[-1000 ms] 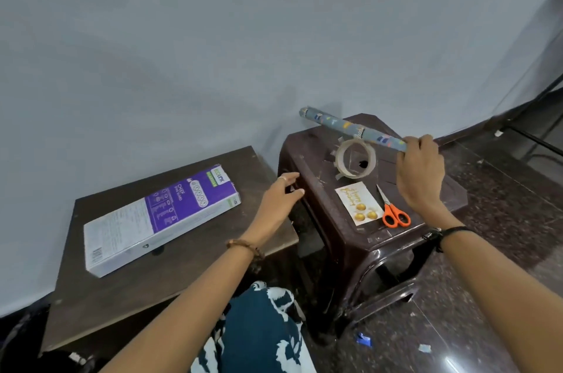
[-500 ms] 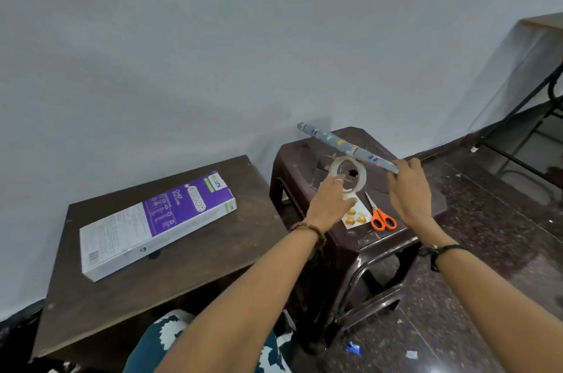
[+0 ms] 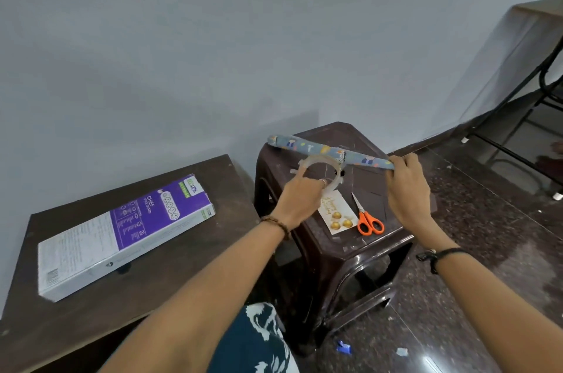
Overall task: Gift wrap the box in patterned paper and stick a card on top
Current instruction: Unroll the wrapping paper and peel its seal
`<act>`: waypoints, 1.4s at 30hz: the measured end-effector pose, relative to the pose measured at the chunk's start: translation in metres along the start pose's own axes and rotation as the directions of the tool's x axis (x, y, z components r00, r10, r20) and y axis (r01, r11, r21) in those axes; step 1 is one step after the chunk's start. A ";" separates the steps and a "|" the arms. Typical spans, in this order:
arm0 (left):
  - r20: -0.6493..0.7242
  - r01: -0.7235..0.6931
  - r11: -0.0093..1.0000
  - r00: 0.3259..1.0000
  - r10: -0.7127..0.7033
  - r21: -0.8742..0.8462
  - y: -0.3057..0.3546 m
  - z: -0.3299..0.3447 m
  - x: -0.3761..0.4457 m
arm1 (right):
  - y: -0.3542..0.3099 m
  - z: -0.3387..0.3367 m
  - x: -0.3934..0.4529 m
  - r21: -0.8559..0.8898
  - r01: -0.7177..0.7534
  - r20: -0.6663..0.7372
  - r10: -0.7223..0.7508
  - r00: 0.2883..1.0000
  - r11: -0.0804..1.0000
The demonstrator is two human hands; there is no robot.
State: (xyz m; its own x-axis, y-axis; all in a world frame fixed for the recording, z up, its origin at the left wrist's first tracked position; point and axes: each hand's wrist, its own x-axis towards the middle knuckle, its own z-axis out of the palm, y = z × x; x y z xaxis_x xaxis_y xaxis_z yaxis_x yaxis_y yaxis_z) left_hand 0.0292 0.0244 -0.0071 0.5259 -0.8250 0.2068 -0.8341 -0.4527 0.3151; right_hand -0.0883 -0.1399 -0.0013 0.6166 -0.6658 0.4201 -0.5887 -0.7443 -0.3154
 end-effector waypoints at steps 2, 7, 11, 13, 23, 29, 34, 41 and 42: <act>0.007 -0.025 0.998 1.000 0.025 0.053 -0.009 -0.004 -0.003 | -0.007 0.003 0.002 0.044 -0.041 0.017 0.040 0.999 0.998; -0.014 -0.038 0.987 0.999 0.041 0.153 -0.018 -0.016 -0.011 | -0.026 0.005 0.005 0.017 -0.065 0.147 0.062 0.987 0.998; 0.002 -0.015 0.985 1.000 0.015 0.171 -0.027 -0.020 -0.021 | -0.036 0.001 -0.003 -0.092 0.040 0.216 -0.019 0.976 0.995; 0.024 -0.018 0.984 1.000 0.014 0.178 -0.028 -0.023 -0.024 | -0.039 -0.001 -0.005 -0.104 0.062 0.190 -0.041 0.981 0.993; 0.005 -0.066 0.986 0.998 0.066 0.155 -0.012 -0.026 -0.020 | -0.051 -0.006 -0.011 -0.148 -0.073 0.121 0.091 0.988 0.986; 0.114 -0.137 0.963 0.987 0.113 0.231 -0.021 -0.012 -0.028 | -0.040 -0.014 0.000 -0.012 -0.248 0.058 0.248 0.967 0.969; 0.127 -0.099 0.973 0.989 0.074 0.208 -0.017 0.002 -0.011 | -0.033 -0.016 -0.001 0.070 -0.209 0.057 0.205 0.977 0.975; 0.104 -0.042 0.978 0.994 0.021 0.205 -0.006 0.028 0.009 | -0.027 -0.010 -0.010 0.180 -0.111 0.106 0.093 0.990 0.977; 0.107 -0.033 0.982 0.994 0.013 0.186 -0.006 0.029 0.011 | -0.027 -0.010 -0.011 0.202 -0.105 0.113 0.084 0.990 0.974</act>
State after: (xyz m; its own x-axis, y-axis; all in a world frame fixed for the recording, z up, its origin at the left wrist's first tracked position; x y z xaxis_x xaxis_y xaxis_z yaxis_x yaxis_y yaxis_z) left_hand 0.0346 0.0082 -0.0339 0.4939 -0.8625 0.1108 -0.8675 -0.4800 0.1303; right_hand -0.0846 -0.1118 0.0108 0.6203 -0.7275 0.2933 -0.5329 -0.6652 -0.5229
